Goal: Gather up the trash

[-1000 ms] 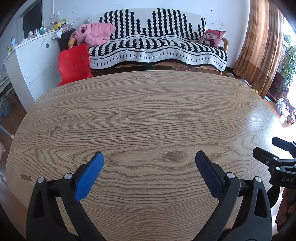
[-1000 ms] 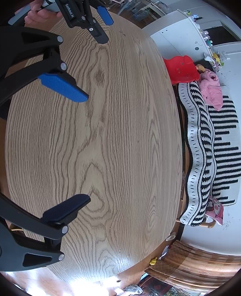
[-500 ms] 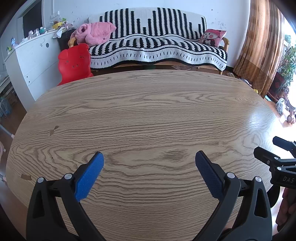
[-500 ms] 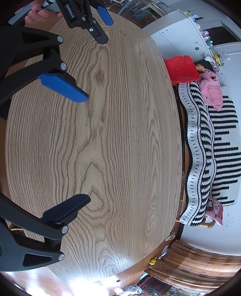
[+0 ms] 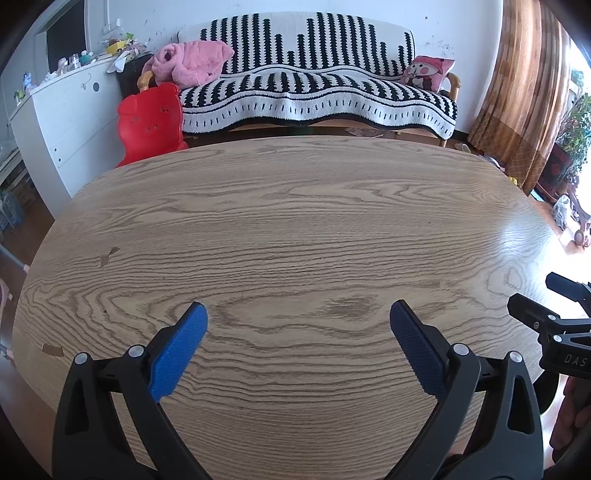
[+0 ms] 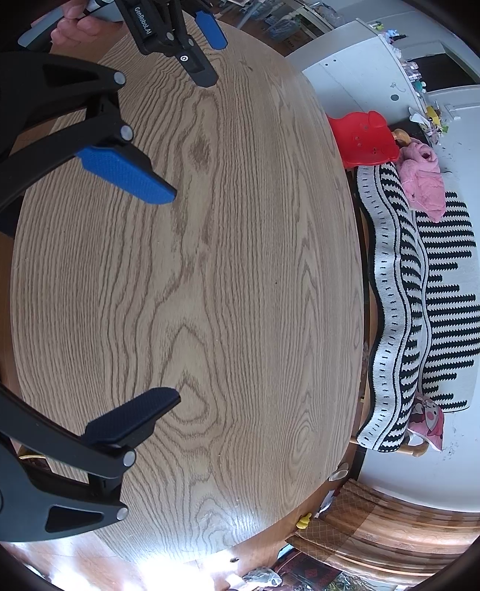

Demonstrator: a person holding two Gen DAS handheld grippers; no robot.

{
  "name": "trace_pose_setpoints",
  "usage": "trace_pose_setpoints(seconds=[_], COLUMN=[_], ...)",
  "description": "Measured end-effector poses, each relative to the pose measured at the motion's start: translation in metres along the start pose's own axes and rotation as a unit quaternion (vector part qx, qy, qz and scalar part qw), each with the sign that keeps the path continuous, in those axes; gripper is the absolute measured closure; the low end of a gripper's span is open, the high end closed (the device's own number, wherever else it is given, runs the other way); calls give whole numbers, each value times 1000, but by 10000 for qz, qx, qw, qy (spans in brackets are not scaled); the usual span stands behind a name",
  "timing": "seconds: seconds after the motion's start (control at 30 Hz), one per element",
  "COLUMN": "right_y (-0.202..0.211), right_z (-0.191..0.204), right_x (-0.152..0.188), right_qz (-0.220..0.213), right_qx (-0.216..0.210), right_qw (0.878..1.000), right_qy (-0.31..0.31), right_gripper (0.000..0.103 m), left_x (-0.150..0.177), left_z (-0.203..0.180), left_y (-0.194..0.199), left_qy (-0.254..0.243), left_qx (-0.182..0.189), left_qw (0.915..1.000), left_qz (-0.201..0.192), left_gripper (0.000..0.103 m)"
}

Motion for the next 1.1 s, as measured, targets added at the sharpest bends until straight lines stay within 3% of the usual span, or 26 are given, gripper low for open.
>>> trace_pose_setpoints(seconds=[0.8,1.1], right_y=[4,5], right_z=[-5,-7], right_x=[4,5], right_qz=[25,30], right_qx=[-4,-5], right_qw=[10000,10000], right_qy=[35,49], right_gripper=[7,7], left_x=[-7,-5], left_z=[-3,-2], left_y=[7,5], left_qy=[-144,-55], left_qx=[-65,-75], left_qw=[9997,10000], left_qz=[-179,-25], left_gripper=[7,7])
Point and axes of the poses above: each gripper's, at about its wrist camera, not at the fingertips, and y roughly against the way its jaws point, z to its left, x to its underside, the point moved 9 cm from there along -y, roughly the way its jaws point, and after that the axes turned 10 degrees about -x, right-handed, at the moved point
